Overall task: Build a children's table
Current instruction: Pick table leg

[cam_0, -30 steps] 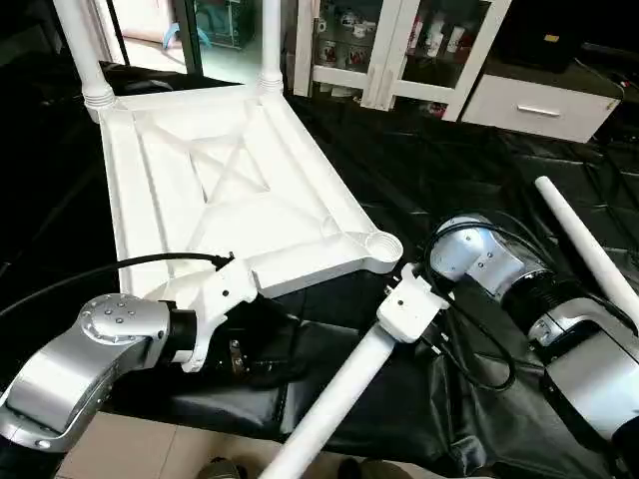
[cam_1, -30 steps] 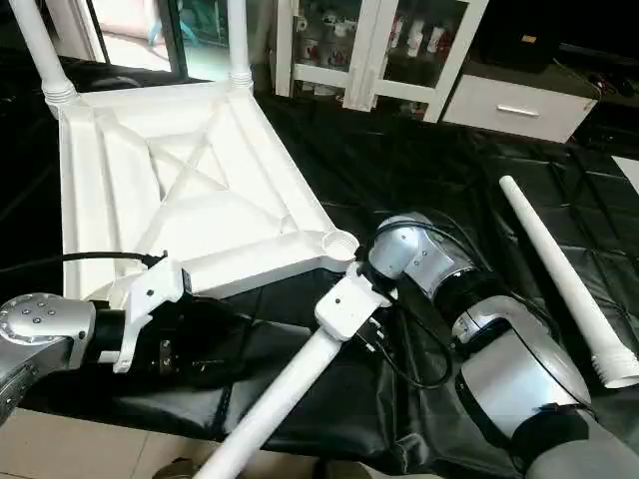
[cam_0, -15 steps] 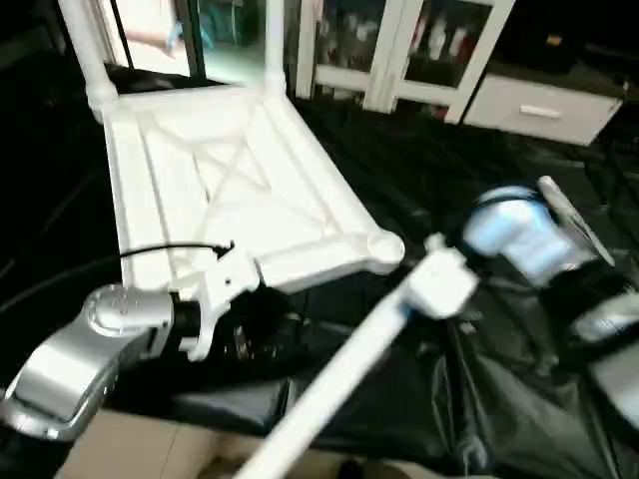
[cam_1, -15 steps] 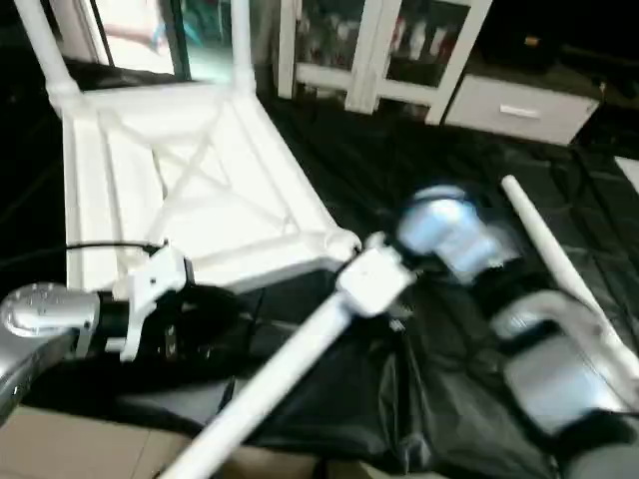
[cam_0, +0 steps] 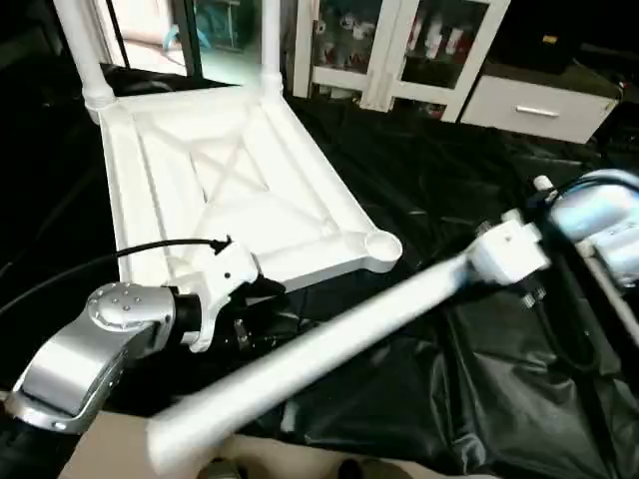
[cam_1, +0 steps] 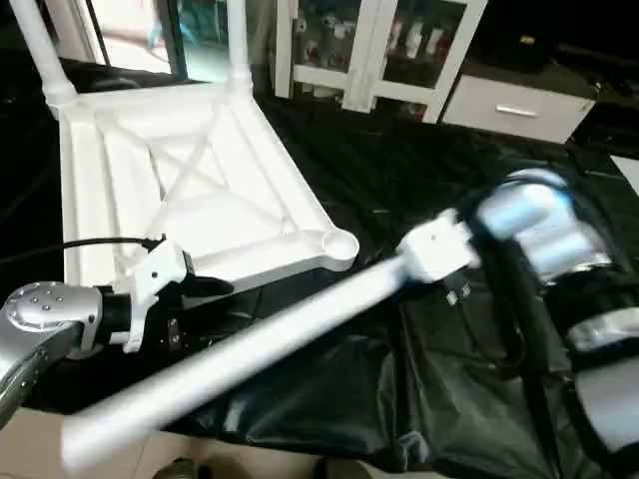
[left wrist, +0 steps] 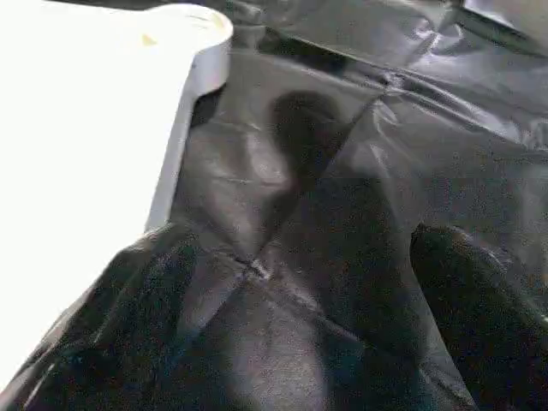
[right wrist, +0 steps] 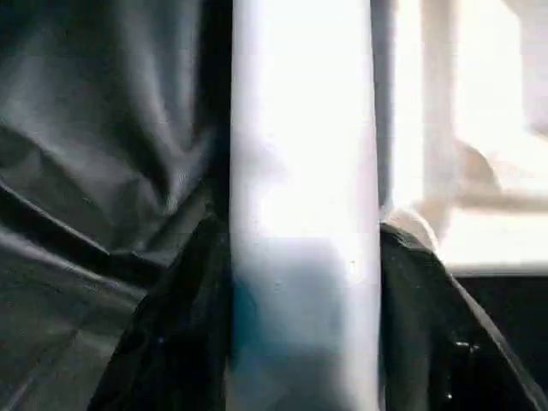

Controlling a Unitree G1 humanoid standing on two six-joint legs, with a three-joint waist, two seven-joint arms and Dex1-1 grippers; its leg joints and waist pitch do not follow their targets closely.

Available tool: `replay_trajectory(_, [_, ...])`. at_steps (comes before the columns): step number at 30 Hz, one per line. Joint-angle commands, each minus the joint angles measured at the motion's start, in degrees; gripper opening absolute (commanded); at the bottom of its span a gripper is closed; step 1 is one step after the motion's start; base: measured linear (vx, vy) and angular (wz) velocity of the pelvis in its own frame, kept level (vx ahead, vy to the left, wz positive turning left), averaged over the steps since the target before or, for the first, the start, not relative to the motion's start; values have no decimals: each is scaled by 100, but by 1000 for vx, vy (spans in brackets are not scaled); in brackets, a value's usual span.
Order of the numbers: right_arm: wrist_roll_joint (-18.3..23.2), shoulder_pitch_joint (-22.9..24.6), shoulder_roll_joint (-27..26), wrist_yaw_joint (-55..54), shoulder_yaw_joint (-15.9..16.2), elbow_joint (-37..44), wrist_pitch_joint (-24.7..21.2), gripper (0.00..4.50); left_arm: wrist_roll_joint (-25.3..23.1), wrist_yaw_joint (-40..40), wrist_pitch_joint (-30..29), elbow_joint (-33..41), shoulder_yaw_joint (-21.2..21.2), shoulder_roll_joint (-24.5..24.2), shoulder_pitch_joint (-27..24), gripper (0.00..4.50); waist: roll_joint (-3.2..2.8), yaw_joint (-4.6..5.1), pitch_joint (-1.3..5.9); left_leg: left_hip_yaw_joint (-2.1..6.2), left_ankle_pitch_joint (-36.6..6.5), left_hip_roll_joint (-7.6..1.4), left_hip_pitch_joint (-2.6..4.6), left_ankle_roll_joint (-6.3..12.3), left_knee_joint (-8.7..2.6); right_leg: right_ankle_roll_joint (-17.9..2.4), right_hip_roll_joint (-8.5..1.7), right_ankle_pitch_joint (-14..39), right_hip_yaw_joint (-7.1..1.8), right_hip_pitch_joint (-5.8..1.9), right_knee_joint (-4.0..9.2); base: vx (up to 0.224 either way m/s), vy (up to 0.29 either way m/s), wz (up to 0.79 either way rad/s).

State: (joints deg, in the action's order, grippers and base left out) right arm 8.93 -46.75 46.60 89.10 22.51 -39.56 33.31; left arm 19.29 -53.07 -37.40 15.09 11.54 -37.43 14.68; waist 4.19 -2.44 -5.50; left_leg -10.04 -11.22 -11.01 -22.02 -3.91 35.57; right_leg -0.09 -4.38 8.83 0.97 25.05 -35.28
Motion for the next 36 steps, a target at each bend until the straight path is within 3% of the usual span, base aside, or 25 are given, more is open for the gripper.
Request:
replay_trajectory(1, [156,165,225,-112,-323,76,-189,188,-12,31,-2,-27,-28,38,55,446,-72,-16,429,-5,-1118,-158,82,576,-424,-1664,-188,1011,-112,-331,309,0,0,0])
replay_trajectory(5, [631,669,406,-112,-828,407,-774,187,-25,24,45,-117,-23,36,41,446,-86,-54,431,-8,-1154,-160,84,609,-425,-1647,-190,1021,-116,-339,331,0,0,0])
replay_trajectory(9, [867,807,373,-133,-986,525,-1076,187,-32,31,68,-152,-19,55,46,446,-85,-53,432,9,-1301,-166,81,559,-439,-1559,-203,1316,-109,-342,353,0,0,0])
replay_trajectory(12, [1201,1042,332,-304,-1175,816,-1523,187,-24,56,85,-209,-4,109,75,446,-98,-43,426,15,-1386,-164,84,494,-445,-1488,-197,1516,-108,-331,373,0,0,0])
replay_trajectory(14, [1612,1353,172,-702,-1481,1389,-2188,187,-8,125,96,-236,-37,193,118,446,-88,-62,436,15,-1302,-163,89,481,-443,-1453,-196,1462,-114,-334,370,0,0,0])
replay_trajectory(17, [1786,1475,67,-961,-1610,1685,-2553,187,-1,165,111,-239,-66,225,126,446,-82,-81,466,22,-1233,-167,91,442,-449,-1398,-197,1434,-98,-336,360,0,0,0])
replay_trajectory(20, [2032,1559,-359,-1881,-1849,2006,-3107,187,-58,399,186,-253,-159,361,159,446,-98,-81,467,18,-1147,-154,93,380,-453,-1395,-196,1372,-100,-324,353,0,0,0])
replay_trajectory(21, [2145,1664,-672,-2588,-1990,2213,-3439,187,-125,766,141,-301,-274,578,244,446,-105,-81,465,17,-1134,-153,95,350,-452,-1383,-186,1372,-103,-322,354,0,0,0])
replay_trajectory(22, [2200,1762,-826,-2966,-2074,2389,-3651,187,-164,993,97,-323,-344,709,292,446,-148,-93,495,22,-1054,-147,109,233,-448,-1369,-183,1243,-97,-325,335,0,0,0])
replay_trajectory(25, [2388,2101,-1198,-3933,-2222,2944,-4233,187,-260,1795,16,-459,-609,1232,510,446,-157,-132,509,0,-969,-136,123,146,-438,-1327,-158,988,-105,-326,340,0,0,0])
replay_trajectory(26, [3194,2453,-1607,-4677,-2416,3467,-4812,186,-82,2296,-1,-453,-895,1743,709,446,-248,-160,536,20,-955,-122,122,121,-440,-1311,-167,934,-97,-347,321,0,0,0])
replay_trajectory(27, [3194,2453,-1607,-4677,-2416,3467,-4812,186,-82,2296,-1,-453,-895,1743,709,446,-220,-160,518,-5,-947,-125,125,125,-444,-1280,-159,849,-117,-345,356,0,0,0])
replay_trajectory(28, [3530,2589,-1830,-5119,-2548,3645,-5080,186,96,2407,-7,-397,-998,1961,790,446,-260,-209,570,46,-946,-123,114,104,-444,-1291,-177,749,-79,-376,301,0,0,0])
replay_trajectory(29, [3650,2637,-1916,-5305,-2607,3718,-5212,186,190,2429,-43,-360,-1031,2043,820,446,-226,-208,562,25,-925,-118,118,111,-443,-1267,-171,718,-84,-356,327,0,0,0])
replay_trajectory(31, [4004,2770,-2129,-5878,-2750,3980,-5741,186,402,2457,-119,-256,-1080,2255,954,446,-242,-210,566,22,-882,-95,103,93,-440,-1245,-156,664,-87,-362,310,0,0,0])
replay_trajectory(33, [4252,2810,-2171,-6121,-2794,4124,-6099,186,488,2473,-160,-243,-1117,2347,1057,446,-225,-202,555,7,-958,-77,98,72,-439,-1128,-148,874,-95,-360,340,0,0,0])
replay_trajectory(34, [4792,2796,-2167,-6252,-2871,4442,-6679,186,640,2536,-177,-415,-1286,2524,1370,446,-230,-190,531,-2,-1052,-73,97,52,-442,-1009,-138,1088,-102,-339,372,0,0,0])
replay_trajectory(36, [5074,2774,-2138,-6234,-2889,4487,-6860,186,738,2549,-198,-523,-1374,2583,1488,446,-252,-195,526,10,-1207,-59,104,9,-440,-842,-144,1422,-91,-331,407,0,0,0])
